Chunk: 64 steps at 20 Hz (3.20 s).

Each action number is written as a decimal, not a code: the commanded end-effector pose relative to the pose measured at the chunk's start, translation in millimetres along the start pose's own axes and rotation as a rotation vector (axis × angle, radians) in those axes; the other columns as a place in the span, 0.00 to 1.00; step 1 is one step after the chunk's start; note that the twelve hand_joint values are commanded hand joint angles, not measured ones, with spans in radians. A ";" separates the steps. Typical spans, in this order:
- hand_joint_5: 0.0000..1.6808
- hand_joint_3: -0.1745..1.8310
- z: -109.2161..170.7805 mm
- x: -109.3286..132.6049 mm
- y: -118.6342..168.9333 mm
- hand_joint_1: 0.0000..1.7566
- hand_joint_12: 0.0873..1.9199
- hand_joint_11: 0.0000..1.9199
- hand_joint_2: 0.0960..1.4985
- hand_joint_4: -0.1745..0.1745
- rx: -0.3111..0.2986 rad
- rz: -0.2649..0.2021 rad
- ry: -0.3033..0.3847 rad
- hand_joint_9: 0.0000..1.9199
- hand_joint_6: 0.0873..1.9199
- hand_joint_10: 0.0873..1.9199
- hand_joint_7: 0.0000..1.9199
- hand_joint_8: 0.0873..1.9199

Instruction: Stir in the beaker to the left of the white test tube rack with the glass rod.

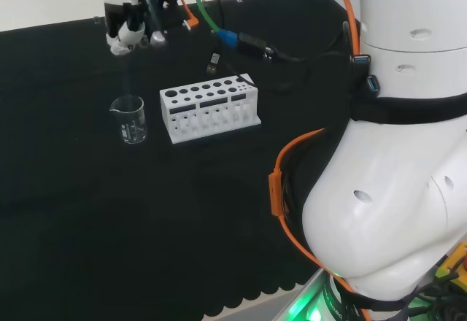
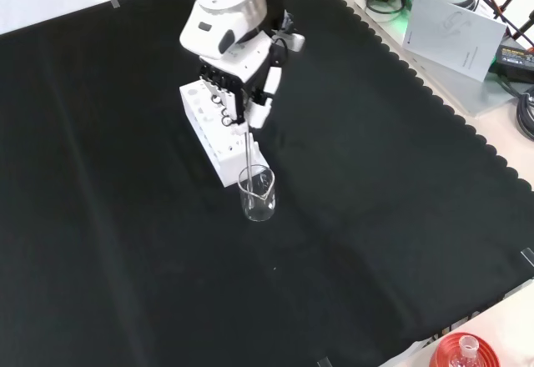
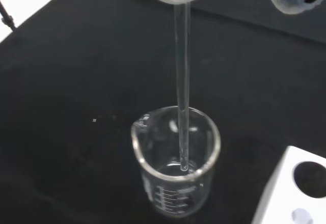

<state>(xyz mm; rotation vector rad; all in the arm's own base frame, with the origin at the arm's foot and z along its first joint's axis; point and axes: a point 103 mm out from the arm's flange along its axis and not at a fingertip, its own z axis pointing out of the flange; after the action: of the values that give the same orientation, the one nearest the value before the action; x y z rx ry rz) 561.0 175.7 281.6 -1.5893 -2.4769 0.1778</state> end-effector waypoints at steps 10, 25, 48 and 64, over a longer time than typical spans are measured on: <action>0.87 0.00 8.9 -14.1 -44.9 0.76 0.16 0.87 0.65 0.00 0.013 0.070 -0.008 0.94 0.00 0.00 0.86 0.00; 0.87 0.00 9.6 58.7 -12.7 0.76 0.16 0.87 0.65 0.00 0.015 -0.019 -0.047 0.94 0.00 0.00 0.86 0.00; 0.87 0.00 18.2 -4.7 -14.7 0.76 0.16 0.87 0.65 0.00 0.048 0.045 -0.037 0.94 0.00 0.00 0.86 0.00; 0.87 0.00 -3.6 25.3 -19.8 0.76 0.16 0.87 0.65 0.00 0.005 0.017 -0.062 0.94 0.00 0.00 0.86 0.00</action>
<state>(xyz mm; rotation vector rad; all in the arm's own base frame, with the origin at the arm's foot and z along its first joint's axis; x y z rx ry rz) 535.8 188.5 289.6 -1.6246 -2.4992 0.2414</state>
